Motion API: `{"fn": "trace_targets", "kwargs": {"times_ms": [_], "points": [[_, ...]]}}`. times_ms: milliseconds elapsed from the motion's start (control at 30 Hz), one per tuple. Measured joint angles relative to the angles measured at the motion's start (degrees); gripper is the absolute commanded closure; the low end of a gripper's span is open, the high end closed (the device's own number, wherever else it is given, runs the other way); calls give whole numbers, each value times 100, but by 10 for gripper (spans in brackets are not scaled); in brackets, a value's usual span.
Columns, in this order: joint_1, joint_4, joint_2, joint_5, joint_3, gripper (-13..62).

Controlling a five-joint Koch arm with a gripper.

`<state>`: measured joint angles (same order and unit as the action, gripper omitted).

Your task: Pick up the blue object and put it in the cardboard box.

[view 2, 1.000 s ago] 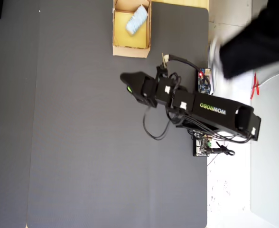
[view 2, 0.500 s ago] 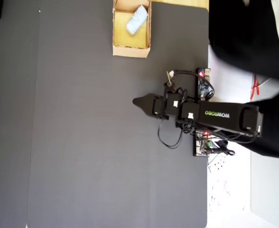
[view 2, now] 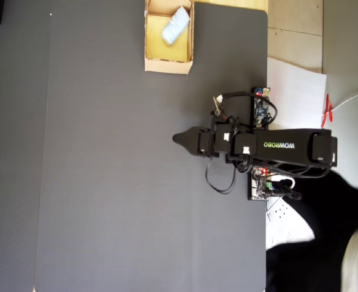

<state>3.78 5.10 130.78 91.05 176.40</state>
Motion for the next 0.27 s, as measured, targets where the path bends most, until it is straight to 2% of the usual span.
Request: {"fn": "trace_targets", "kwargs": {"times_ms": [267], "points": [[-18, -114, 0, 9, 0, 146]]}}
